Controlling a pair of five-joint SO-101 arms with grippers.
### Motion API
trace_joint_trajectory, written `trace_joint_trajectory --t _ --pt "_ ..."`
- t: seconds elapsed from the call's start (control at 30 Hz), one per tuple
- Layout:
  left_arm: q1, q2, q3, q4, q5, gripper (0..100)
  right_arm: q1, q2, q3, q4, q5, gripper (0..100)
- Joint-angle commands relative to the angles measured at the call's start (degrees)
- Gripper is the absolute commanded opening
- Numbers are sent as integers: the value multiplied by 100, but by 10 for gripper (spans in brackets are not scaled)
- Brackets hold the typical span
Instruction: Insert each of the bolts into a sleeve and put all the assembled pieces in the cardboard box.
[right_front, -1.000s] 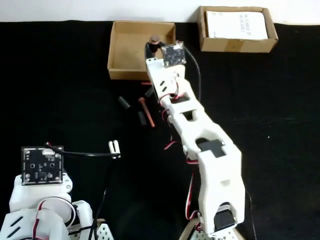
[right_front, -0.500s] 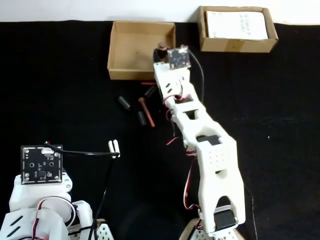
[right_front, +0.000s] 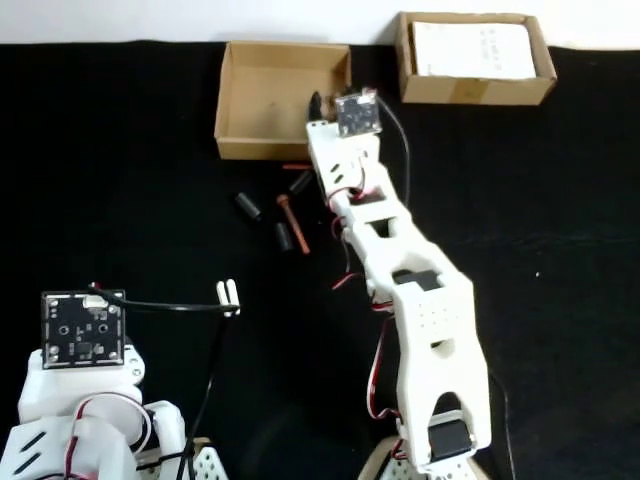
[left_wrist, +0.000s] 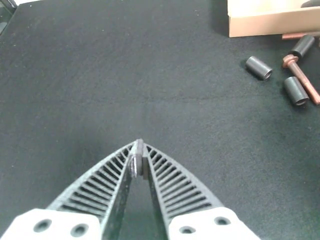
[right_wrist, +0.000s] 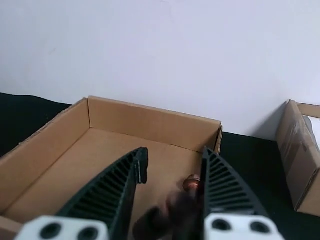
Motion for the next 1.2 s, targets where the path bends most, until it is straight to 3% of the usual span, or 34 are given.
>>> trace_joint_trajectory --t 0.0,0.2,0.4,0.57,0.83,1.17 --pt "-48 127 4 -62 26 14 22 -171 -295 13 35 167" --pt "-48 136 198 -79 35 15 31 -1842 576 822 35 167" --pt "-497 136 277 -88 26 17 -84 -4541 2211 2993 9 167" --pt "-585 136 277 -88 18 17 -382 -5516 2413 5015 9 167" --pt "-585 136 286 -88 9 17 -963 -4664 1077 7820 0 167" --pt "-585 119 295 -88 9 17 -1640 -1833 -1270 9165 -818 167"
